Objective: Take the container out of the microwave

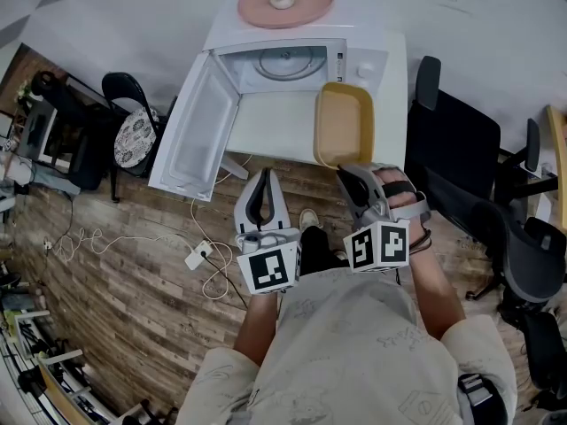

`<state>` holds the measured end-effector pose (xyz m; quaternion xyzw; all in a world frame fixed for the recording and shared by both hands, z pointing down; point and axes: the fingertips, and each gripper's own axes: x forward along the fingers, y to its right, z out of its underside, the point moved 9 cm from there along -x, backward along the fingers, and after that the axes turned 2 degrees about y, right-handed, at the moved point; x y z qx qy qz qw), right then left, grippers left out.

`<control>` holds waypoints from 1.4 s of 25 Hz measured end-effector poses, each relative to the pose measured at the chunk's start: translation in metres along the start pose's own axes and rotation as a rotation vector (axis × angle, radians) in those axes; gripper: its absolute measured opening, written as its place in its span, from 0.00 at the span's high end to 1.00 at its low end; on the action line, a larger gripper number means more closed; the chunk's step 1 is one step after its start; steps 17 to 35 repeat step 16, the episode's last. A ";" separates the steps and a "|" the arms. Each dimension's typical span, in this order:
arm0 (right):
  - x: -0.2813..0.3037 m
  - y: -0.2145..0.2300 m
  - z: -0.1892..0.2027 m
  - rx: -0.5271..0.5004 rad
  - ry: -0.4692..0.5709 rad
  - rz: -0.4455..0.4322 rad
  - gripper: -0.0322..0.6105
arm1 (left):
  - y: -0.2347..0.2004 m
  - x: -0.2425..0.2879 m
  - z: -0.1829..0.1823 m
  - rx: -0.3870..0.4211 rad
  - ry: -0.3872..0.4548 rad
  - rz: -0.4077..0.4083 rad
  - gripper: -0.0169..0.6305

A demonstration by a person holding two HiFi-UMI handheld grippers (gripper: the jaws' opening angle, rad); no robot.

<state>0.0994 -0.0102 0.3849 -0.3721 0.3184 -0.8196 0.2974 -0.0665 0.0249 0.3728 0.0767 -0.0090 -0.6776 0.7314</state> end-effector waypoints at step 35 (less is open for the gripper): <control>-0.008 -0.009 0.004 0.015 -0.013 -0.009 0.89 | 0.007 -0.006 -0.002 -0.002 -0.004 0.020 0.96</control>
